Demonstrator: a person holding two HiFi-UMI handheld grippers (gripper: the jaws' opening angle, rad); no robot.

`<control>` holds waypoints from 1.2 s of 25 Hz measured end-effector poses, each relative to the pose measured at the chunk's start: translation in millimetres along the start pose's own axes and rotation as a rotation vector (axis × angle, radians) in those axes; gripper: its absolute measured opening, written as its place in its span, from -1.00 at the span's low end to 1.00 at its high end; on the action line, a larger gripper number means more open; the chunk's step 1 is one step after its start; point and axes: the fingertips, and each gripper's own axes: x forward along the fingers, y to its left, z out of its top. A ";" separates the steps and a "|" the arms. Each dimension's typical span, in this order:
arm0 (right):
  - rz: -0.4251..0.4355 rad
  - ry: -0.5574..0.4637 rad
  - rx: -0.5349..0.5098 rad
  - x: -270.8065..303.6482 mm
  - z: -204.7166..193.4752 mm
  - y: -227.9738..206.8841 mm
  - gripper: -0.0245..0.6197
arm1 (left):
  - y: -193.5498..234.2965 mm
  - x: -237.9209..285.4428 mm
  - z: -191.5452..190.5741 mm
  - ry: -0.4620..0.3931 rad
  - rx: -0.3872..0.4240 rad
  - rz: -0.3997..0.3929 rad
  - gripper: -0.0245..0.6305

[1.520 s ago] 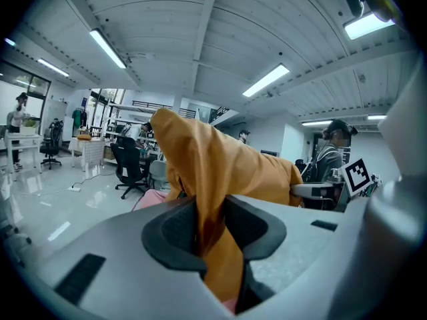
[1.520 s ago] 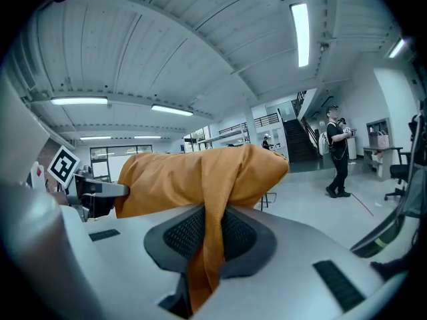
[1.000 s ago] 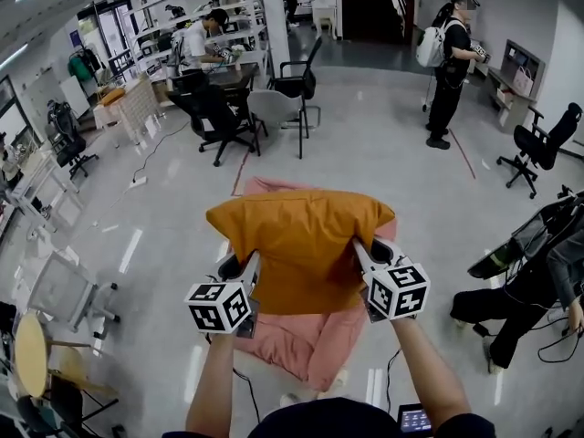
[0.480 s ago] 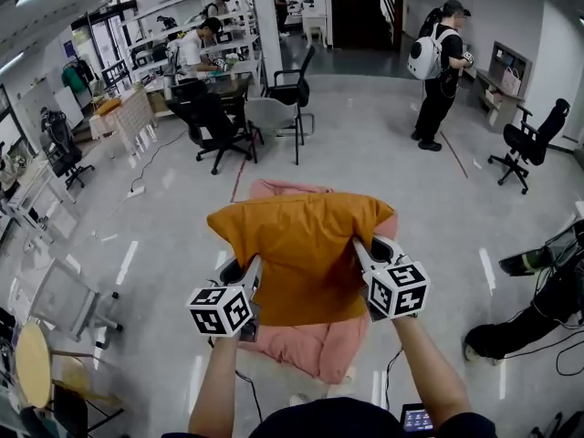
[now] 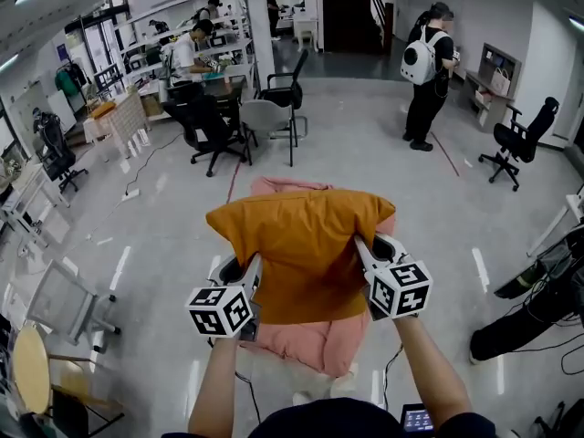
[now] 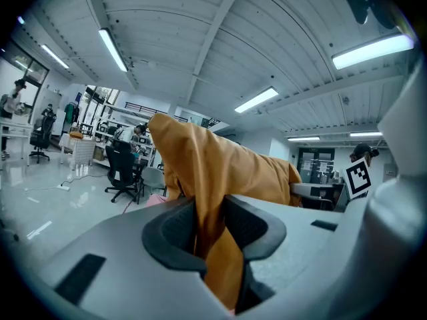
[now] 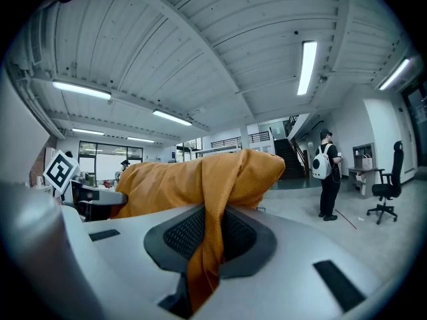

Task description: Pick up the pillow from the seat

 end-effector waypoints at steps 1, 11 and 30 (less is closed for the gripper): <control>-0.003 -0.001 -0.001 -1.8 1.0 3.0 -0.73 | 0.4 -3.3 1.3 -0.002 0.001 -0.004 -0.57; -0.030 -0.014 0.001 -15.1 3.0 35.8 -0.73 | 10.4 -35.2 5.5 -0.019 0.009 -0.032 -0.57; -0.032 -0.010 0.001 -15.9 0.0 76.0 -0.73 | 34.7 -68.0 8.2 -0.040 0.001 -0.029 -0.57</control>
